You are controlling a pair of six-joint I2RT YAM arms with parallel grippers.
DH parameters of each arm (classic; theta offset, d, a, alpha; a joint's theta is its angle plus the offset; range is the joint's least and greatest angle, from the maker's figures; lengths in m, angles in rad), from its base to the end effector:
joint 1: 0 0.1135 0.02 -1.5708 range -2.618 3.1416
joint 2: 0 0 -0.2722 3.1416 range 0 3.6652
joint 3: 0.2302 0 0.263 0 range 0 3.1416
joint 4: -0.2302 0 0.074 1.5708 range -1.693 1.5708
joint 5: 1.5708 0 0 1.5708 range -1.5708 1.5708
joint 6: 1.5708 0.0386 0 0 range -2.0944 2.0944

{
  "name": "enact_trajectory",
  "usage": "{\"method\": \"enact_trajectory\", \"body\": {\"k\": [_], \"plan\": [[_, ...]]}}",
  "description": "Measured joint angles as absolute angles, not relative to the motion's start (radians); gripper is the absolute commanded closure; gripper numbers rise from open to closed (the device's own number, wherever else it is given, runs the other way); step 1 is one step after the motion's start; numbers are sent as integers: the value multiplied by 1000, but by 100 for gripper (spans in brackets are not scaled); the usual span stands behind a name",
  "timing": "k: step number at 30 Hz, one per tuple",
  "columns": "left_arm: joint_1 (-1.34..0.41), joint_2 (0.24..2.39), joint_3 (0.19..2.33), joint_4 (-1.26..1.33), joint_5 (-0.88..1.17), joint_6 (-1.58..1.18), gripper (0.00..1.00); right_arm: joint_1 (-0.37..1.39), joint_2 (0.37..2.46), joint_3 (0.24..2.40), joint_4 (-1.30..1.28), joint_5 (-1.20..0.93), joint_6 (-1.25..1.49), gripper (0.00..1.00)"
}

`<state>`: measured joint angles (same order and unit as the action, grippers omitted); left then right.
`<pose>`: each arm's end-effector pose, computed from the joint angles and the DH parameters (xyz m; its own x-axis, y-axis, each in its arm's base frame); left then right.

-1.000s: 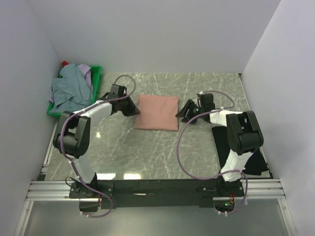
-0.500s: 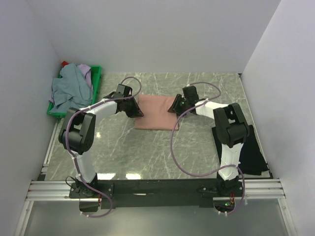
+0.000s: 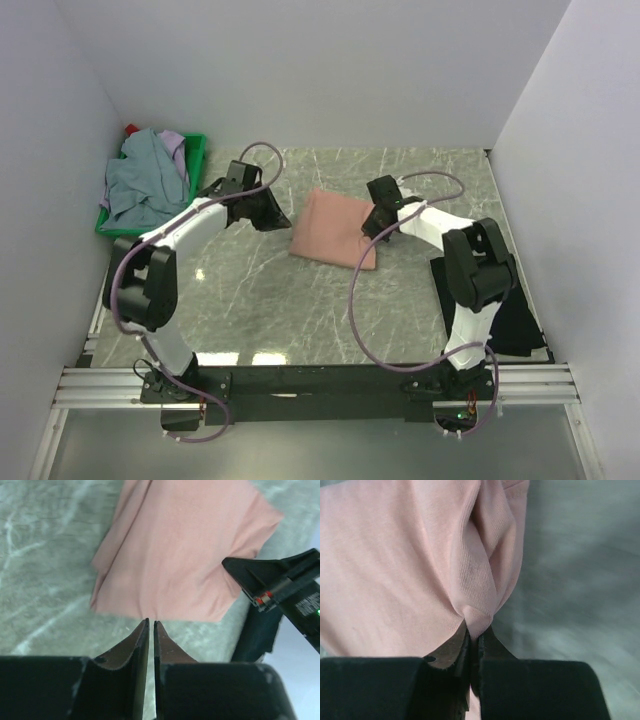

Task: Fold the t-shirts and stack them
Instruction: Neatly place the folded tshirt to the corner

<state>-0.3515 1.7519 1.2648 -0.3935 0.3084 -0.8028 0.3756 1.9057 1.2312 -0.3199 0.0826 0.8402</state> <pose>0.3658 -0.1466 0.2290 -0.8694 -0.4111 -0.2739 -0.1668 0.7662 -0.6206 0.3809 0.1468 0.1632 -0.7616 0.4975 -0.4152 0.3649 0.8587 0.3597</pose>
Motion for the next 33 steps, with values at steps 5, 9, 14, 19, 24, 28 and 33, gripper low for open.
{"method": "enact_trajectory", "body": {"k": [5,9,14,19,24,28,33], "plan": [[-352,1666,1267,-415,344,-783,86,358,1814,1253,-544,253,938,100],[-352,1644,1278,-434,374,-767,86,327,1815,1333,-736,363,1012,100],[-352,1644,1280,-453,412,-750,86,260,1804,1354,-898,443,1078,100],[-352,1644,1280,-459,444,-740,86,148,1732,1360,-1030,487,1104,100],[-353,1644,1280,-461,460,-740,86,38,1672,1409,-1136,522,1115,100],[-354,1644,1280,-461,470,-740,86,-34,1626,1409,-1178,525,1114,100],[-361,1644,1280,-460,474,-743,86,-125,1552,1408,-1202,522,1097,100]]}}
